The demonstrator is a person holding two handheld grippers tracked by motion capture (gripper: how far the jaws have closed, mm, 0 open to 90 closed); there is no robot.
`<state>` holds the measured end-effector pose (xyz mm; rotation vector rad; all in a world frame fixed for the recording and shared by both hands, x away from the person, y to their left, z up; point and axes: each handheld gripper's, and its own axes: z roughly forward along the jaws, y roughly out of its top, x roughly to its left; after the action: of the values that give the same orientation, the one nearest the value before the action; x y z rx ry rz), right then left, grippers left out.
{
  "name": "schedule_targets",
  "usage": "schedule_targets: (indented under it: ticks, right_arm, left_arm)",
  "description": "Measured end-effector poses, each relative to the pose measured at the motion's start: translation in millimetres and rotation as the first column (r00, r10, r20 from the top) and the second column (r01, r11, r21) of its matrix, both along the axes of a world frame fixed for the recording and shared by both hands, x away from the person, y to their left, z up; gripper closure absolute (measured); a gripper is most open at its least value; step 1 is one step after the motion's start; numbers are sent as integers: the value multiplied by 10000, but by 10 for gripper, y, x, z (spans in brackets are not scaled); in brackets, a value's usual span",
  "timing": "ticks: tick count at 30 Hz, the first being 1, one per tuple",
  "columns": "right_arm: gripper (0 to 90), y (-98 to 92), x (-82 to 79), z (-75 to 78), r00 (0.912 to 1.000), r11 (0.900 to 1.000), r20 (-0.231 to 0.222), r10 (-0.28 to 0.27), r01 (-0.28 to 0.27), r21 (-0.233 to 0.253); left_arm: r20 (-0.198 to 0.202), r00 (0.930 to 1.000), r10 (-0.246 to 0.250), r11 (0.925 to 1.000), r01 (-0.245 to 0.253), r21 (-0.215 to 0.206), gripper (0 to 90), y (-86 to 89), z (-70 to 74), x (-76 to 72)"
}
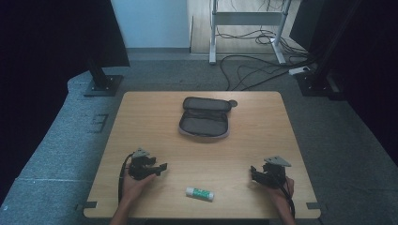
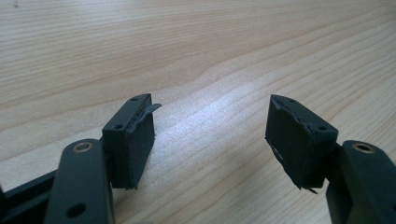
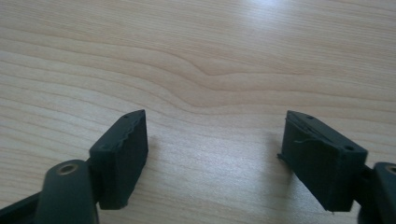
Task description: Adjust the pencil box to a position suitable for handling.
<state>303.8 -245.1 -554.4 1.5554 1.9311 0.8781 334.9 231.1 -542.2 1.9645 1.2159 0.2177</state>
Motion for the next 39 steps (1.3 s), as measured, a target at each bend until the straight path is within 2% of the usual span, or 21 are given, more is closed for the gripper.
schedule_targets:
  ticks: [7,18,24,28,30,34,39]
  right_arm:
    - [276,35,26,17,9998,9997,-28,198,-197,147]
    - [299,117,80,125,9982,9966,377,475,-500,661]
    - [312,148,125,183,9967,9955,548,593,-631,705]
    - [323,177,167,246,9955,9932,695,643,-706,922]
    - [326,200,192,280,9946,9922,767,703,-777,974]
    - [339,291,251,372,9916,9903,835,987,-1061,895]
    - [344,410,304,474,9869,9880,992,1269,-1346,755]
  left_arm:
    - [22,10000,87,9999,-87,-92,342,1,17,15]
    - [301,9995,128,9988,-114,-467,347,-11,158,32]
    - [361,9993,18,9991,-3,-412,347,-86,235,91]
    - [465,9989,-21,9988,43,-486,347,-139,278,146]
    - [387,9992,-99,9989,116,-445,349,-162,295,177]
    - [501,9986,-150,9990,171,-417,351,-223,363,222]
    - [432,9987,-264,9987,283,-427,351,-276,432,289]
